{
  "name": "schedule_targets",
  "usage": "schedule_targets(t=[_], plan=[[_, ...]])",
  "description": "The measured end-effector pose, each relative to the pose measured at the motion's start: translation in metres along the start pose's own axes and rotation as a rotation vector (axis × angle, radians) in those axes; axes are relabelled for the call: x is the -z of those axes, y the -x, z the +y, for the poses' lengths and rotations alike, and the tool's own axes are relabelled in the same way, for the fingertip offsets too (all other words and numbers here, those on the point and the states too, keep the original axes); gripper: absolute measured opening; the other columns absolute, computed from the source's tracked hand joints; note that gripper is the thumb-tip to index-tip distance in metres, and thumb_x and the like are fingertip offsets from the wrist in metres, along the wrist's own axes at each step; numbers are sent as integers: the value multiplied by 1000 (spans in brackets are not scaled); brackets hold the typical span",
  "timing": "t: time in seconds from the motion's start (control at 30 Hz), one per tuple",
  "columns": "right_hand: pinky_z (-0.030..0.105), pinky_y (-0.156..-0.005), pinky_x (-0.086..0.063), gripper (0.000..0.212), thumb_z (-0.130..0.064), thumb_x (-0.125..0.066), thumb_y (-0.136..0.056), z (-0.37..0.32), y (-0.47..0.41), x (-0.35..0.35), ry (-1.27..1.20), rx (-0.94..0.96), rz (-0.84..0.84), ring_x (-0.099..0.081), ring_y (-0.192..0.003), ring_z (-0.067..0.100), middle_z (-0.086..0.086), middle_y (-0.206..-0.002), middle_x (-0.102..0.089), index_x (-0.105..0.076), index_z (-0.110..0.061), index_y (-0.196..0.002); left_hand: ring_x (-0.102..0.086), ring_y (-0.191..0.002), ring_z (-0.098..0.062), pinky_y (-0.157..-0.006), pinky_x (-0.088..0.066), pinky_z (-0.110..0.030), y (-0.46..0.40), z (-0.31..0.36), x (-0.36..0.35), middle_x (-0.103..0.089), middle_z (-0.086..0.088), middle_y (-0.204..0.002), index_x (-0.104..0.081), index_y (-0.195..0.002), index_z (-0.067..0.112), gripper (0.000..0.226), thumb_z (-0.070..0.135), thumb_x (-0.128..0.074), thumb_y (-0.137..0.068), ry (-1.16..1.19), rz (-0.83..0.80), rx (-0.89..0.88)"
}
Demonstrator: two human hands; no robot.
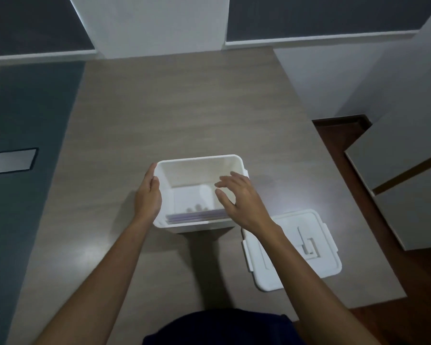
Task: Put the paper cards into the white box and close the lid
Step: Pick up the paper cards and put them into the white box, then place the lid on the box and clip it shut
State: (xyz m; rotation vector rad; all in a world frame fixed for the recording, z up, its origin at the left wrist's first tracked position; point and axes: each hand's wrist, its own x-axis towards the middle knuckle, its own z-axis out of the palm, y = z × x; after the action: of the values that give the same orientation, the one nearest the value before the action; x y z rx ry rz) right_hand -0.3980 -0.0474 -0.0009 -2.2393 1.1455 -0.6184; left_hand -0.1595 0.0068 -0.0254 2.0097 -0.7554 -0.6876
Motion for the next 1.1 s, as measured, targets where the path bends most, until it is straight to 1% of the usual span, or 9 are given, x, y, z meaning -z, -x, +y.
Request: schedule_targets(t=[0.23,0.4,0.5,0.6,0.7,0.77,0.87,0.93,1.1], plan=[[27,-112,-24,35,-35,-54,-98,26,21,31,-5,-116,152,-31,-143,20,2,-144,-53,-61,-17,-128,-42,-132,-31,-106,-32,-41,-7,13,1,-44,-8,-148,-33,-146,32,49,39,-32,-98,-300,50,-62],[31,-113,-24,42,-37,-48,-100,63,52,50,-34,-344,272,-31,-142,19,3,-147,-48,-52,-17,-137,-47,-116,-34,-100,-38,-42,42,52,-13,-57,-16,-122,-54,-132,14,46,38,-46,-94,-346,264,-374],[40,-115,-30,48,-39,-47,-100,87,75,55,-35,-492,295,-33,-141,23,7,-146,-48,-47,-13,-140,-54,-102,-28,-89,-45,-38,88,73,-43,-62,-8,-108,-60,-124,13,38,29,-53,-91,-204,162,-527],[43,-113,-33,53,-37,-51,-98,112,99,58,8,-657,271,-36,-138,27,11,-145,-49,-44,-9,-142,-58,-84,-21,-76,-48,-32,140,80,-78,-61,-1,-93,-62,-118,12,32,20,-56,-87,-73,-79,-622],[44,-114,-32,61,-38,-53,-96,135,125,62,73,-803,195,-35,-139,32,16,-149,-44,-38,-5,-145,-55,-74,-11,-71,-47,-28,183,63,-114,-59,6,-88,-58,-118,17,35,26,-58,-85,-126,-302,-534],[46,-116,-29,69,-42,-52,-96,146,137,65,101,-872,110,-31,-143,33,16,-155,-36,-30,-5,-149,-56,-80,-13,-74,-46,-29,195,35,-133,-59,4,-96,-53,-124,19,41,30,-59,-85,-233,-386,-382],[46,-117,-28,73,-43,-52,-97,155,149,65,120,-889,30,-30,-144,35,16,-158,-31,-23,-6,-152,-56,-107,-31,-85,-44,-33,197,2,-146,-50,-12,-121,-48,-128,10,53,28,-64,-81,-326,-422,-109],[45,-115,-31,74,-43,-53,-97,158,154,67,90,-914,15,-34,-141,36,16,-156,-34,-21,-8,-153,-52,-113,-38,-88,-44,-37,197,-9,-153,-42,-18,-130,-47,-126,5,58,31,-68,-79,-399,-427,-1],[46,-112,-33,73,-41,-57,-95,159,162,68,29,-980,68,-35,-140,36,16,-153,-38,-24,-9,-152,-53,-99,-26,-83,-40,-25,198,-9,-160,-41,-16,-126,-56,-123,6,53,35,-70,-81,-371,-477,38]])
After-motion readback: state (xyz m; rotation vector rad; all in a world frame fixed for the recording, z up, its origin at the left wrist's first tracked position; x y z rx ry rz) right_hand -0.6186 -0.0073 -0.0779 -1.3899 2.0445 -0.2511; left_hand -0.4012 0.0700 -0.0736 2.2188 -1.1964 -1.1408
